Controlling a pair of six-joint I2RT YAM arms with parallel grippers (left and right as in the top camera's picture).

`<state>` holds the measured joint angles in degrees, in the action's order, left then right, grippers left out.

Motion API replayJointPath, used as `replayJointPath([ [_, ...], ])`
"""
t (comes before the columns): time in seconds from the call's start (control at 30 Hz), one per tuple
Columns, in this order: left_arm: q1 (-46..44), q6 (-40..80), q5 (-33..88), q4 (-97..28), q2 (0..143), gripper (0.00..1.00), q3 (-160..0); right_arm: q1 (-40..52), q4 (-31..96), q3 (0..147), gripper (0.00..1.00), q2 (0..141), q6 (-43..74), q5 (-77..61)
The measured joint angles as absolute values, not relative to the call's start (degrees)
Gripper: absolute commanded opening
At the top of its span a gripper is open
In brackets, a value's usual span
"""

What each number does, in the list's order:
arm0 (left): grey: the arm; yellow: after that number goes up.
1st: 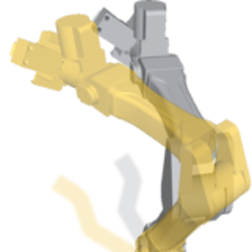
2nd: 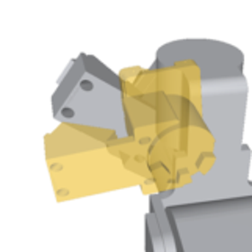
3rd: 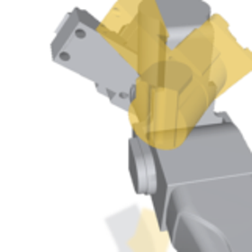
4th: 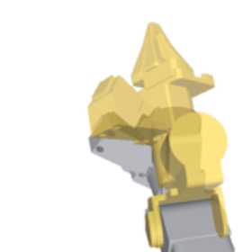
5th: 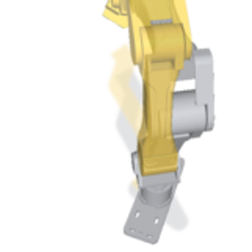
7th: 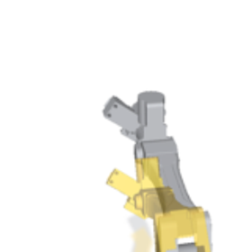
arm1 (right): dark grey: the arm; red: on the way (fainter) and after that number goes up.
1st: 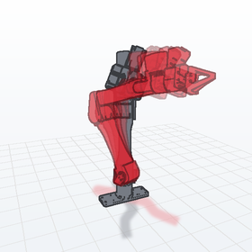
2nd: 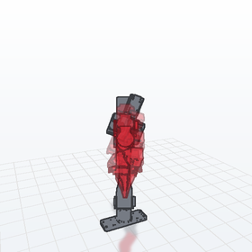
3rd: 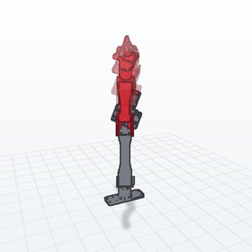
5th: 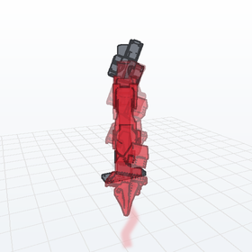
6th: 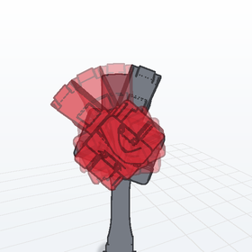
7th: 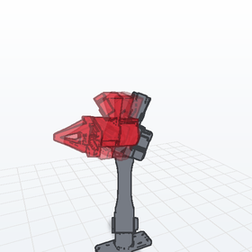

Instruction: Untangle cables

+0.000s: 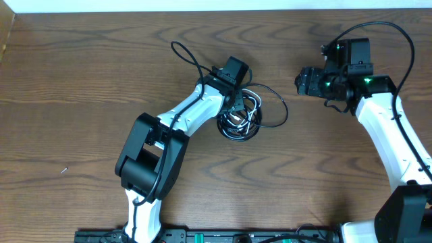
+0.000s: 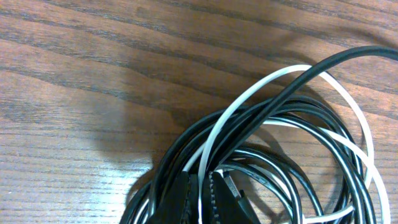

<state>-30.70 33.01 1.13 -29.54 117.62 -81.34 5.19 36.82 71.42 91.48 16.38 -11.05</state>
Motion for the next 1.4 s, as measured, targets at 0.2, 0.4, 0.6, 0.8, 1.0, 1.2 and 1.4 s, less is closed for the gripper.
replayJointPath([
  [0.2,-30.7,31.4,2.8,-30.2,113.1,0.08,-80.9,5.2,36.8,71.4,0.81,91.5,16.4,-11.0],
  [0.4,-30.7,29.7,9.0,-30.1,101.2,0.07,-80.9,5.8,35.9,71.4,0.83,91.5,16.3,-12.7],
  [0.6,-30.2,29.2,15.6,-30.2,96.0,0.07,-80.9,7.7,34.1,71.4,0.84,91.5,15.7,-17.0],
  [0.8,-26.5,28.8,18.7,-28.9,93.7,0.08,-80.9,8.0,34.0,71.4,0.84,91.5,15.4,-18.8],
  [1.0,-23.3,28.5,19.4,-22.5,89.1,0.07,-81.4,8.0,34.1,71.4,0.84,91.5,15.2,-20.0],
  [1.2,-23.4,28.2,19.4,-25.6,88.0,0.08,-82.3,8.0,34.9,71.4,0.81,91.5,14.9,-20.4],
  [1.4,-25.1,27.6,19.4,-30.4,93.3,0.24,-82.3,7.5,35.7,71.4,0.82,91.5,15.7,-18.1],
])
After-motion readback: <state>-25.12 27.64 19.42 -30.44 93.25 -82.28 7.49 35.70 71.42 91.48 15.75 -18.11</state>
